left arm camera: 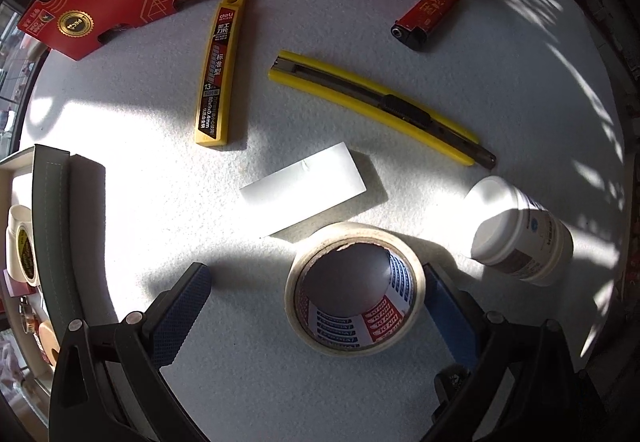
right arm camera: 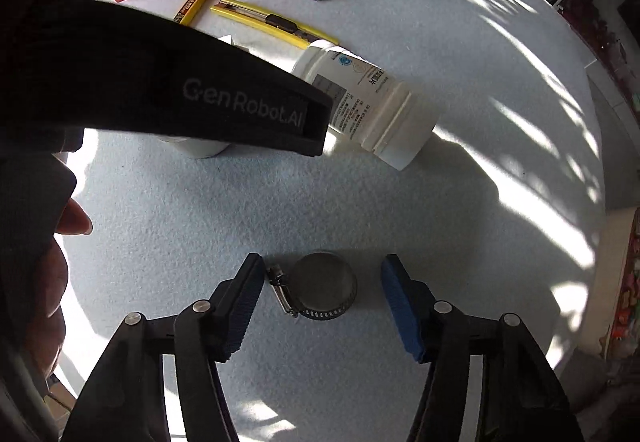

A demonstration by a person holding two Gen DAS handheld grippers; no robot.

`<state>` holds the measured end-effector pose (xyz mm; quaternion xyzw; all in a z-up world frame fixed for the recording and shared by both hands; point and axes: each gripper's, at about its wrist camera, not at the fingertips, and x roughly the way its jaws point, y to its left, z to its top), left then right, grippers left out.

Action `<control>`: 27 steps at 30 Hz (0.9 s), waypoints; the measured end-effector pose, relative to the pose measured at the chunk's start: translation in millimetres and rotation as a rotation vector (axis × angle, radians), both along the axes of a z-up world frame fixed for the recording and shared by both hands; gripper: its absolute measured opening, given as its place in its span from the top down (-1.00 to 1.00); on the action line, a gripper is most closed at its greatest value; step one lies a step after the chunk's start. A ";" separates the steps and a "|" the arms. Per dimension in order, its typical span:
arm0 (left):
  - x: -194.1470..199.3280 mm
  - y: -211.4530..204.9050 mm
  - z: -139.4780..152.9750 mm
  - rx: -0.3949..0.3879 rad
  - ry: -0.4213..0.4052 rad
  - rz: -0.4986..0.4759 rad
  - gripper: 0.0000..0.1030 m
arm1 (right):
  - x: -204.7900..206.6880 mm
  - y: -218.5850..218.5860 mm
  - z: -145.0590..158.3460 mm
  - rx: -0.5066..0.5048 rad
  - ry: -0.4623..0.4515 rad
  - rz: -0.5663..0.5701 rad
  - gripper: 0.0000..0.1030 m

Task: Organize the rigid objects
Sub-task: 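Close left tool on the tape roll rim while right tool grips the hose clamp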

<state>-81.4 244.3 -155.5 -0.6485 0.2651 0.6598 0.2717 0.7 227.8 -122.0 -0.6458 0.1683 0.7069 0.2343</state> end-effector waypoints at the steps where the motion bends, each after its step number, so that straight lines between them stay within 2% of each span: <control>1: -0.3 1.5 0.4 0.003 0.000 -0.007 -0.95 | 0.1 0.0 -0.5 -0.010 -0.016 -0.001 0.17; 3: 4.5 4.2 5.0 0.018 0.014 -0.040 -0.78 | 2.5 0.3 1.1 -0.026 -0.019 -0.015 0.17; 4: 8.6 6.2 8.9 0.028 0.023 -0.066 -0.55 | 5.1 0.8 2.5 -0.036 -0.012 -0.033 0.17; 5: 12.9 6.8 15.9 0.038 0.032 -0.093 -0.24 | 18.8 6.3 5.0 -0.045 -0.005 -0.053 0.17; 6: 17.2 8.1 18.7 0.044 0.034 -0.121 -0.08 | 22.9 6.7 7.0 -0.050 -0.002 -0.071 0.17; 11: 29.0 1.1 27.7 0.036 0.023 -0.168 -0.09 | 42.3 4.8 17.7 -0.082 0.017 -0.148 0.17; 18: 55.5 -45.3 51.2 0.052 -0.003 -0.313 -0.09 | 69.9 -12.8 33.4 -0.122 0.027 -0.229 0.25; 21: 66.0 -69.1 57.4 0.045 -0.042 -0.342 -0.09 | 79.6 -25.4 34.2 -0.152 0.019 -0.258 0.61; 24: 70.7 -93.3 60.2 0.038 -0.062 -0.365 -0.09 | 87.8 -36.8 33.9 -0.165 0.006 -0.284 0.61; 26: 71.7 -107.8 63.7 0.036 -0.077 -0.370 -0.09 | 94.2 -36.1 32.4 -0.199 0.030 -0.332 0.61; 27: 70.9 -113.9 66.4 0.037 -0.078 -0.371 -0.09 | 100.1 -34.7 32.0 -0.214 0.045 -0.366 0.54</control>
